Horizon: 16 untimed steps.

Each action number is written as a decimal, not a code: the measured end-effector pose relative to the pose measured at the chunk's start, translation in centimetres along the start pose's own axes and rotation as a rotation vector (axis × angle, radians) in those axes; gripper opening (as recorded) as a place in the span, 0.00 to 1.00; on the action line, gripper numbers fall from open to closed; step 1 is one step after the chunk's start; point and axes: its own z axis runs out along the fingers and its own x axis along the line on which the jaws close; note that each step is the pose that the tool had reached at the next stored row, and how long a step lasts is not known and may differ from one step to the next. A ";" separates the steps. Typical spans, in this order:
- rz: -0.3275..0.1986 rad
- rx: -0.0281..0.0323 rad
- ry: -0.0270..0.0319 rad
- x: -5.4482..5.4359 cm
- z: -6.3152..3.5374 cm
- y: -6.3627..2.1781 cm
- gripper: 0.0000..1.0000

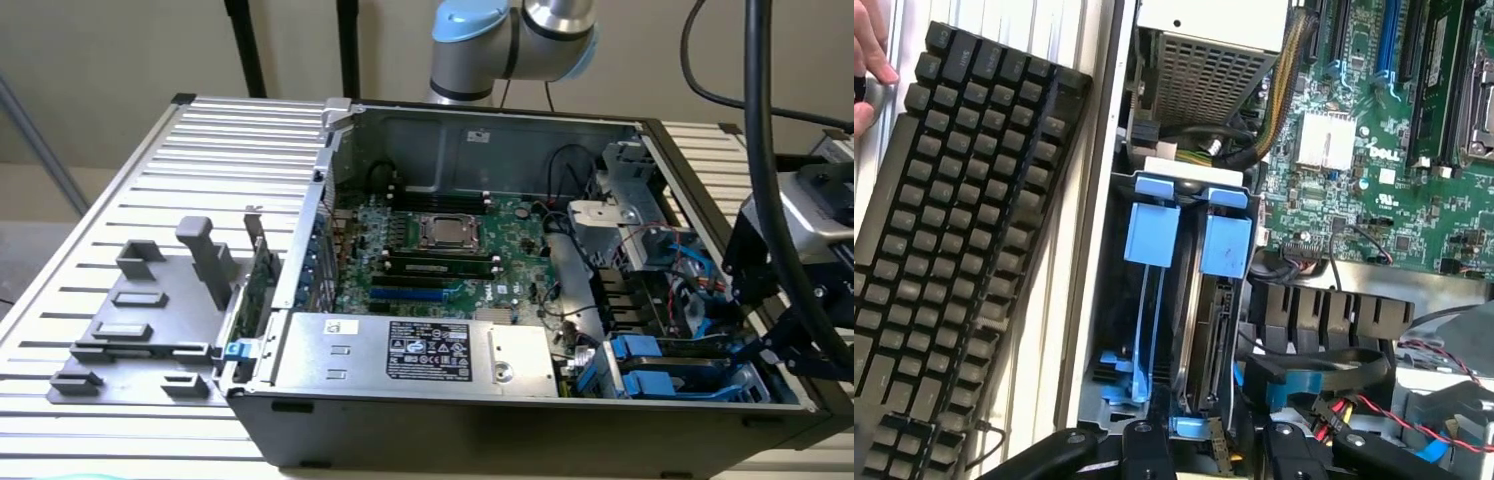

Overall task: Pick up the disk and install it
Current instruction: 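Insert the first disk wire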

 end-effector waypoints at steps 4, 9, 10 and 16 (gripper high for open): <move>-0.021 0.0005 -0.0216 0.1 0.15 0.01 0.40; -0.032 -0.0003 -0.0253 0.3 0.34 0.00 0.40; -0.035 -0.0004 -0.0271 0.3 0.38 -0.01 0.40; -0.052 0.0003 -0.0467 0.4 0.57 -0.12 0.40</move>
